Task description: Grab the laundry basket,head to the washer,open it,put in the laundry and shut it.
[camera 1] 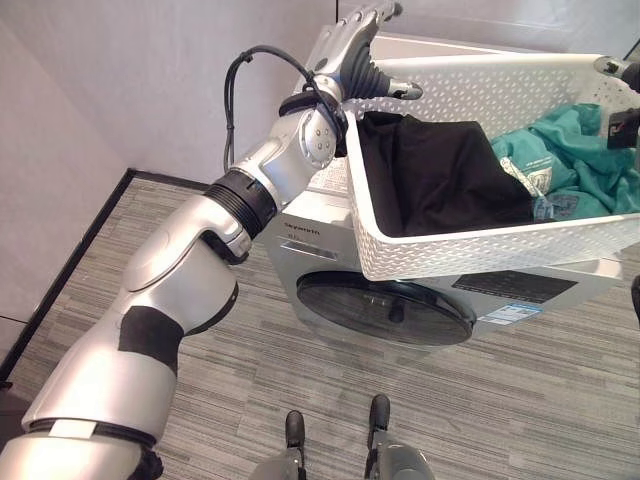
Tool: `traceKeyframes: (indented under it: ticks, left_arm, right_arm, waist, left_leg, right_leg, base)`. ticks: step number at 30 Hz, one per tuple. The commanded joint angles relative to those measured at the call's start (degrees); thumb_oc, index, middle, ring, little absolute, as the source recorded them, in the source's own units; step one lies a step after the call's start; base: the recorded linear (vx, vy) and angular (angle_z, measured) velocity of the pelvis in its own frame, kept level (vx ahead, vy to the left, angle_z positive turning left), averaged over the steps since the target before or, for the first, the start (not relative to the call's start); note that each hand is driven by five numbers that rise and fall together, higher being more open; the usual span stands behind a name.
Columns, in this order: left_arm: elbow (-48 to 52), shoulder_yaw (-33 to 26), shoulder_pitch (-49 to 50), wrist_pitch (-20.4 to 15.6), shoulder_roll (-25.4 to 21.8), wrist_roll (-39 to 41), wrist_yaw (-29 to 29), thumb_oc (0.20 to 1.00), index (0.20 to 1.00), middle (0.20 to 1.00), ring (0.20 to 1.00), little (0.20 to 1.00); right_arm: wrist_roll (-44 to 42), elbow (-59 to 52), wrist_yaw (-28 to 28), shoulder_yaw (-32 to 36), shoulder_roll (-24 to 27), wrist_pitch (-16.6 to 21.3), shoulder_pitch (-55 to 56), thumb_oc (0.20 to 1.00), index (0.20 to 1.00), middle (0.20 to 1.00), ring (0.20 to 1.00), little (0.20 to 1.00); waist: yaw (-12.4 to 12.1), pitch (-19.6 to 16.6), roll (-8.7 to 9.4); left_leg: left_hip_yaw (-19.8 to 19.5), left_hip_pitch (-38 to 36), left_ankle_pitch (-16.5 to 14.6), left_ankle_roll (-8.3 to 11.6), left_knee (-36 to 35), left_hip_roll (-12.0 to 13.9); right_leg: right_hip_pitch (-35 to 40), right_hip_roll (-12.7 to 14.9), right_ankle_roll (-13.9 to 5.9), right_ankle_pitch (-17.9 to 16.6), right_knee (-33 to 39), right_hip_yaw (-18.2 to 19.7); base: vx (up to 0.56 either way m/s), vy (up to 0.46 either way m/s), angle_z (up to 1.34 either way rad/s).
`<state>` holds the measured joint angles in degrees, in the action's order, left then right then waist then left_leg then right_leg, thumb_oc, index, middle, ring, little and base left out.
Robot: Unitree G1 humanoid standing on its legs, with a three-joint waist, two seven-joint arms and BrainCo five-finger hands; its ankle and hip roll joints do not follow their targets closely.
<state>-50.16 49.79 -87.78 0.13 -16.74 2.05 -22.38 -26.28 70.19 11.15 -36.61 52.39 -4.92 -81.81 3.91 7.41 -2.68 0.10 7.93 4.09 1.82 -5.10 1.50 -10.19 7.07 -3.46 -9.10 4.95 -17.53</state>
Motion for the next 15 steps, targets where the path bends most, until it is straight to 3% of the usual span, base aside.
traceKeyframes:
  ticks: [1, 8, 15]
  left_arm:
    - [1.22, -3.67, -15.38, -5.5, 4.72, -0.73, -5.31, 1.0, 1.0, 1.0, 1.0, 1.0]
    - [1.6, -5.33, -14.14, -5.53, 3.1, -1.63, -8.07, 1.0, 1.0, 1.0, 1.0, 1.0]
    - [3.37, -9.72, -11.8, -7.59, -0.17, 3.16, -7.98, 1.0, 1.0, 1.0, 1.0, 1.0]
  right_arm:
    - [-4.3, 1.24, 0.56, -1.34, -7.86, 3.57, -4.01, 1.0, 1.0, 1.0, 1.0, 1.0]
    - [-4.78, -2.4, 3.83, 1.44, -9.55, 5.37, -3.48, 1.0, 1.0, 1.0, 1.0, 1.0]
    - [-2.47, -16.76, 8.04, 5.96, -7.98, 7.95, -0.82, 1.0, 1.0, 1.0, 1.0, 1.0]
  waist:
    - [-0.52, 3.15, 0.4]
    - [-0.51, 2.33, 0.51]
    - [-0.53, 0.87, 0.67]
  left_leg:
    - [2.17, 0.04, -0.76, -0.36, 0.1, -0.14]
    - [2.29, -0.95, -1.17, -0.38, 0.1, -0.04]
    - [2.5, -2.63, -1.81, -0.48, 0.1, 0.05]
  right_leg:
    - [5.92, 0.8, -3.43, 6.32, -0.08, 3.24]
    - [6.8, 0.72, -3.49, 6.6, 0.02, 3.32]
    - [8.32, 0.5, -3.61, 7.09, 0.05, 3.39]
  base:
    - [0.0, 0.0, 0.0]
    - [0.0, 0.002, 0.0]
    - [0.01, 0.005, -0.03]
